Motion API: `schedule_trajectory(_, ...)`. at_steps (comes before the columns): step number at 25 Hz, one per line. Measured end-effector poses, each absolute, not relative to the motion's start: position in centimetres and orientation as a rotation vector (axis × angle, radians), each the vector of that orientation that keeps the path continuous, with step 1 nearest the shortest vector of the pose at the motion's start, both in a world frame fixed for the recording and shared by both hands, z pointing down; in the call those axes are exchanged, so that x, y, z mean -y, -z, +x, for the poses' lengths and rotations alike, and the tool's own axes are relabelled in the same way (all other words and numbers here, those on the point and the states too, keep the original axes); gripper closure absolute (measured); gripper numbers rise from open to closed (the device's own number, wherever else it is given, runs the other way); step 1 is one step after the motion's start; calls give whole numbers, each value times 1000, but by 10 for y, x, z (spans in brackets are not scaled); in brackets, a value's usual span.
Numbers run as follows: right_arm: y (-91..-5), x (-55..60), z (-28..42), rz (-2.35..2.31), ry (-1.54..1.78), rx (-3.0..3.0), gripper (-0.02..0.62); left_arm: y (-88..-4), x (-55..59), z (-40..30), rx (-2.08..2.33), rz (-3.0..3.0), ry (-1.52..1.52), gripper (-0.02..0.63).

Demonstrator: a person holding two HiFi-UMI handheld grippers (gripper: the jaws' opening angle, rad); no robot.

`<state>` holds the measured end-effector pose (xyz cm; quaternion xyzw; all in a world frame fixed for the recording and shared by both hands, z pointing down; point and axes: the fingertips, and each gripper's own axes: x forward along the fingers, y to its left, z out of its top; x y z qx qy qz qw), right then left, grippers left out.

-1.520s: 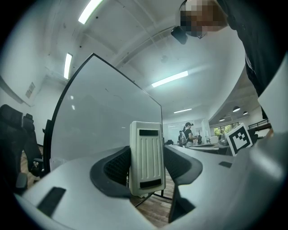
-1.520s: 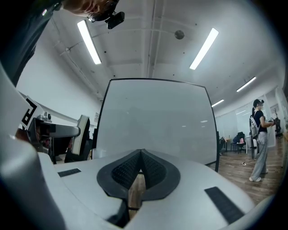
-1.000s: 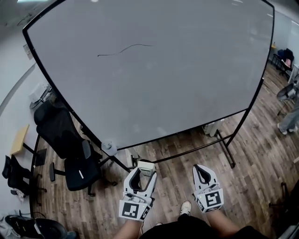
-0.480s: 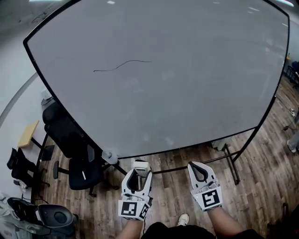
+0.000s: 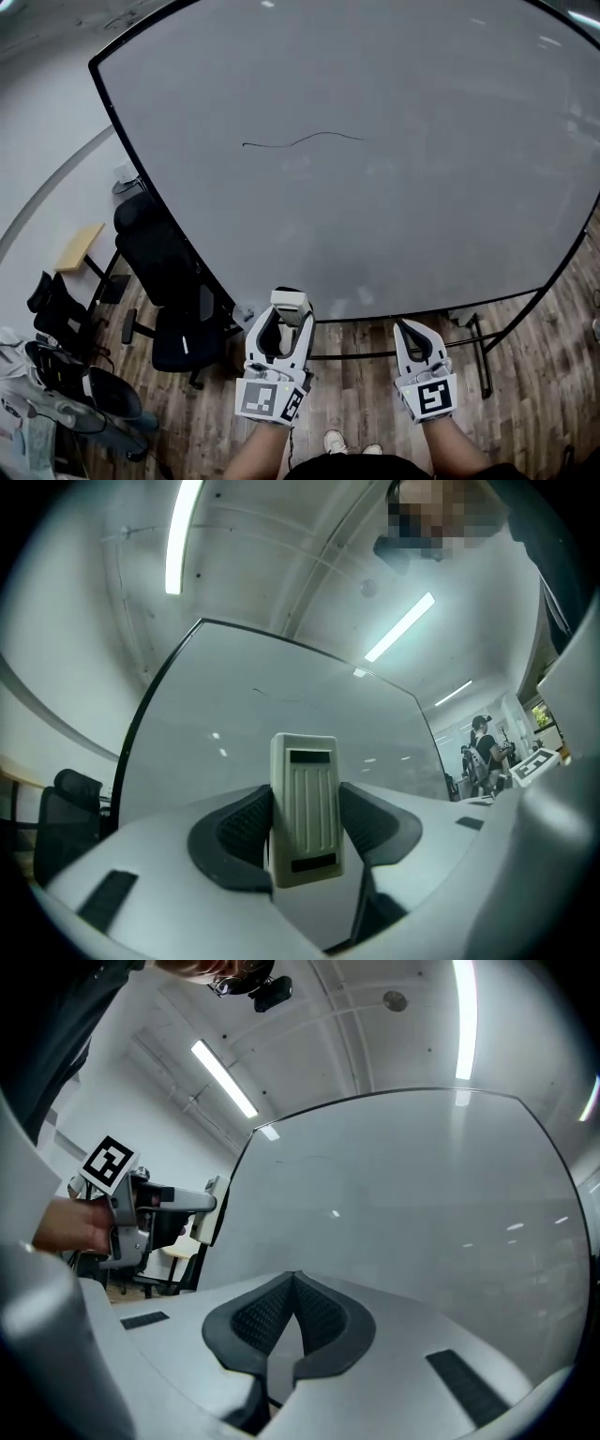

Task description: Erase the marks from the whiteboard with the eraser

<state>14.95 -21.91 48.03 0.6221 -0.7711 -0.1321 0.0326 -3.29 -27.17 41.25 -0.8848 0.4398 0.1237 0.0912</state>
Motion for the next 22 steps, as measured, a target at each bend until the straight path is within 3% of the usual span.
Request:
schedule_trajectory(8,-445,256,119,1877,546,2412,577,-346,331,-62,-1386,-2594,-420,360)
schedule_trajectory(22,-406,284,127,1969,545,2329,577,-258,382,-92,-1402,-2521,-474,360)
